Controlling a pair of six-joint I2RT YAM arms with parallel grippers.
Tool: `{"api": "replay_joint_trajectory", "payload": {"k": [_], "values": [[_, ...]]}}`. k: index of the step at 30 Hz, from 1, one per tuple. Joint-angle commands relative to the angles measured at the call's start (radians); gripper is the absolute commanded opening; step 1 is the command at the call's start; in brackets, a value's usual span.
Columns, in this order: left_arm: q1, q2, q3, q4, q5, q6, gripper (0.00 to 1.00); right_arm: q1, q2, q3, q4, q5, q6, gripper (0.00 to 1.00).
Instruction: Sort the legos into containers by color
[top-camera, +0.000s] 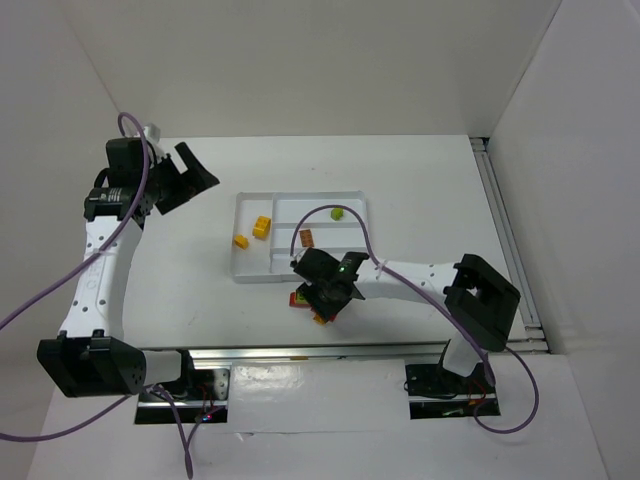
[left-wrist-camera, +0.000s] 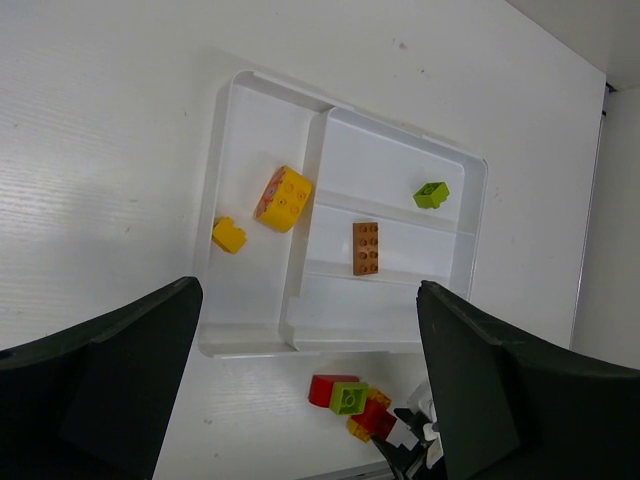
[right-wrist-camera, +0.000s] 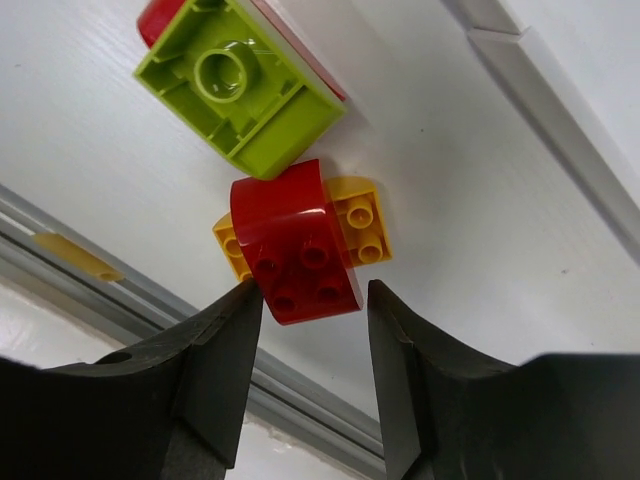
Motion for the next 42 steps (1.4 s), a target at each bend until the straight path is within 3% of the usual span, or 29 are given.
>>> {"api": "replay_joint_trajectory", "payload": {"k": [1, 7, 12, 15, 19, 23, 27, 28, 31, 32, 38, 42], "values": [[-0.004, 0.012, -0.003, 0.04, 0.028, -0.016, 1.0, 0.01, 0.032, 0.039, 0.016, 0.04, -0.003, 0.54], [-0.004, 0.012, -0.012, 0.04, 0.028, -0.016, 1.0, 0.01, 0.053, 0.071, 0.016, 0.061, -0.012, 0.57], [-0.004, 0.012, -0.012, 0.04, 0.028, -0.016, 1.0, 0.01, 0.043, 0.094, 0.007, 0.081, -0.012, 0.34], [-0.004, 0.012, -0.021, 0.04, 0.04, -0.016, 1.0, 0.01, 0.023, 0.103, -0.015, 0.09, -0.012, 0.25], [-0.015, 0.032, -0.021, 0.04, 0.073, 0.02, 1.0, 0.01, -0.032, 0.116, -0.053, 0.121, 0.008, 0.2], [-0.015, 0.093, 0.069, 0.008, 0.129, 0.114, 0.94, 0.01, -0.156, 0.137, -0.111, 0.135, 0.069, 0.2], [-0.065, 0.112, 0.092, 0.029, 0.227, 0.194, 0.93, -0.122, -0.255, 0.191, -0.111, -0.058, 0.078, 0.2], [-0.079, 0.112, 0.092, 0.04, 0.275, 0.194, 0.93, -0.203, -0.267, 0.2, -0.095, -0.112, 0.078, 0.2], [-0.137, 0.101, 0.04, 0.112, 0.37, 0.22, 0.93, -0.346, -0.309, 0.214, -0.012, -0.397, 0.113, 0.2], [-0.15, 0.091, 0.019, 0.141, 0.398, 0.235, 0.95, -0.448, -0.318, 0.202, 0.017, -0.574, 0.126, 0.2], [-0.263, 0.043, -0.034, 0.327, 0.541, 0.318, 0.98, -0.758, -0.358, 0.108, 0.295, -1.076, 0.334, 0.2], [-0.37, 0.101, 0.031, 0.318, 0.593, 0.389, 0.98, -0.768, -0.356, 0.117, 0.421, -1.141, 0.411, 0.2]]}}
